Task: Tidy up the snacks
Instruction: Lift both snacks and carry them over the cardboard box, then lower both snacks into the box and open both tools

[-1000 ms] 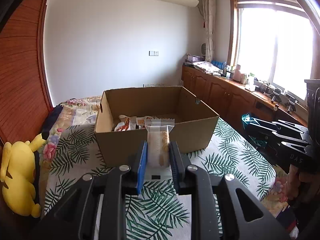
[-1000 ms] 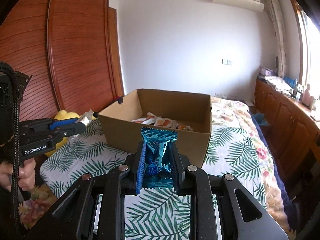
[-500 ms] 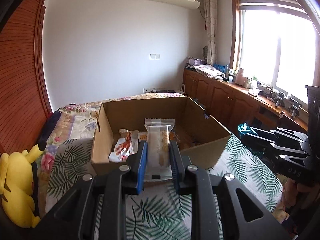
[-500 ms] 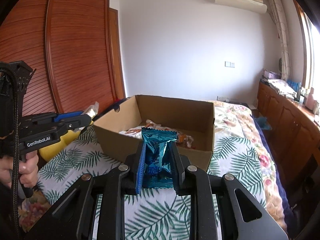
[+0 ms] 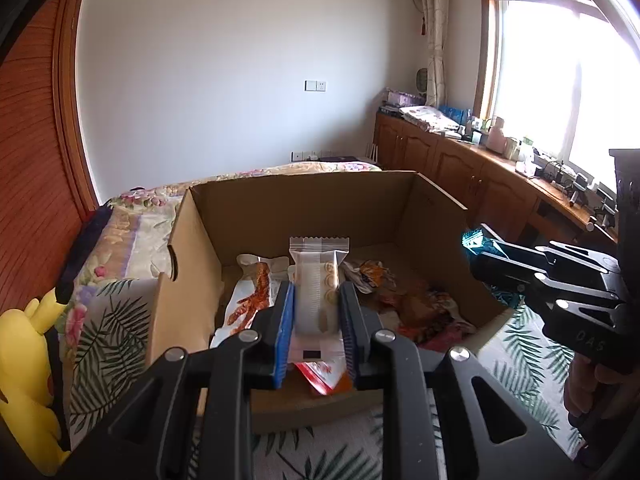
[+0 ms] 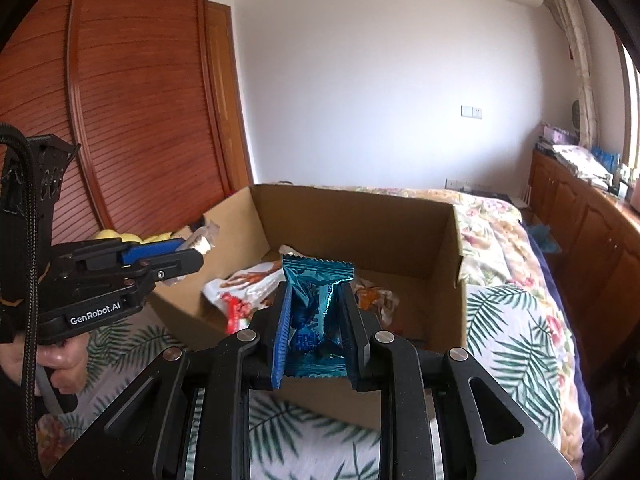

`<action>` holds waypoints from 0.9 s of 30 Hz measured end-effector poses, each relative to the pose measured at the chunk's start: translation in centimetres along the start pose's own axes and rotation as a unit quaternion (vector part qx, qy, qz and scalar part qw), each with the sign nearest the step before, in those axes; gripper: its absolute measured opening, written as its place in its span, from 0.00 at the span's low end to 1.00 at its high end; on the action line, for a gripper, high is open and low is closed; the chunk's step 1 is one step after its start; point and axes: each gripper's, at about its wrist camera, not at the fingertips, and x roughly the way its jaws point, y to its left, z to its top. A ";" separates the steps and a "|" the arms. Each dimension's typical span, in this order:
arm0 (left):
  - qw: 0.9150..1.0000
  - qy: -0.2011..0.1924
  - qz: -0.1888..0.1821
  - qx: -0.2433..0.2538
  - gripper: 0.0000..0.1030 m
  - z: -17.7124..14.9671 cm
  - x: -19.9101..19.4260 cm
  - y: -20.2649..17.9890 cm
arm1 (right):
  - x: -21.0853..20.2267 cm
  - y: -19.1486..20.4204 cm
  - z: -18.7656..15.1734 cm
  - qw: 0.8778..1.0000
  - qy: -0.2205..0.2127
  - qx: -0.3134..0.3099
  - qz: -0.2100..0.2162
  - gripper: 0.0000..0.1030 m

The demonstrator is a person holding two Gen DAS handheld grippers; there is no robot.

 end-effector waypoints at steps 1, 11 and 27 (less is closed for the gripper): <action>1.000 0.002 0.000 0.001 0.20 0.0 0.5 0.1 | 0.7 -0.3 0.0 1.000 0.003 0.003 0.000 0.21; 1.000 0.014 0.000 -0.003 0.20 0.0 3.0 0.7 | 4.7 -2.1 0.0 1.000 0.022 0.019 0.002 0.21; 1.000 0.025 0.010 -0.008 0.23 0.0 4.1 1.2 | 6.0 -1.8 -0.2 0.999 0.031 0.026 0.003 0.29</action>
